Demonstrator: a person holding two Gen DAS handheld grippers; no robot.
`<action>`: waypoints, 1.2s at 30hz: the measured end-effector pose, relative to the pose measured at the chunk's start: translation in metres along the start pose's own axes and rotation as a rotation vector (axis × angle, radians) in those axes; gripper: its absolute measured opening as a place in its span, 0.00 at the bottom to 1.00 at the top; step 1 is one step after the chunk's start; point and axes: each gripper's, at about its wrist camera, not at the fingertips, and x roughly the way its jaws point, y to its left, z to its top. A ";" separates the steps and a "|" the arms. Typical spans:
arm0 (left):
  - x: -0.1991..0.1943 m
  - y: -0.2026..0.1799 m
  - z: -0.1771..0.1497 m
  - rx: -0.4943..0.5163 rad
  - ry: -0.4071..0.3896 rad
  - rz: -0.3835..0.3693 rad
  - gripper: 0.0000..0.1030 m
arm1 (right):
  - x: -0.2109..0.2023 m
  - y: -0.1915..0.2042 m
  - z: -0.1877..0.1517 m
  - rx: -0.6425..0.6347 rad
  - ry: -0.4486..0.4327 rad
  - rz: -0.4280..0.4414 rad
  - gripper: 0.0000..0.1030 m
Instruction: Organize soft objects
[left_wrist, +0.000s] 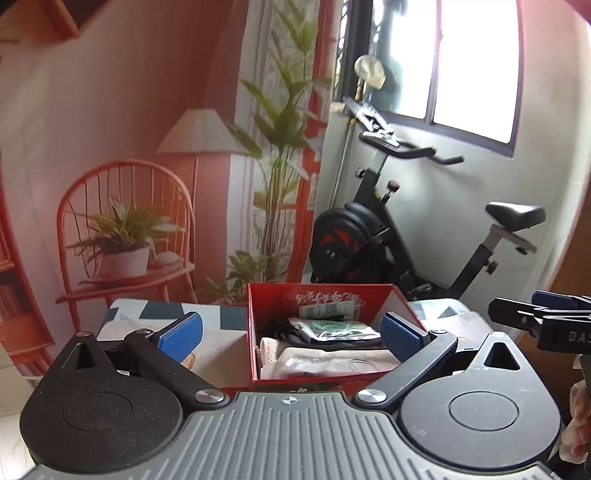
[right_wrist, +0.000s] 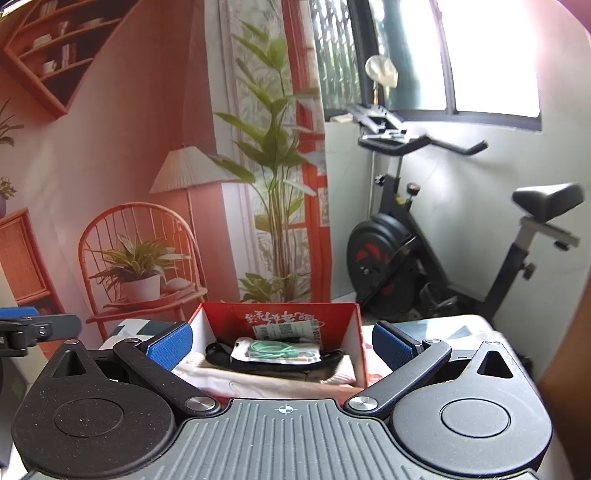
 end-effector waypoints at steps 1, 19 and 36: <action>-0.014 0.000 0.000 -0.004 -0.020 -0.003 1.00 | -0.013 0.003 0.001 -0.001 -0.003 -0.004 1.00; -0.180 -0.019 -0.019 0.009 -0.163 0.078 1.00 | -0.199 0.061 -0.011 -0.068 -0.129 -0.020 1.00; -0.204 -0.030 -0.030 0.038 -0.190 0.102 1.00 | -0.239 0.074 -0.025 -0.083 -0.140 -0.025 1.00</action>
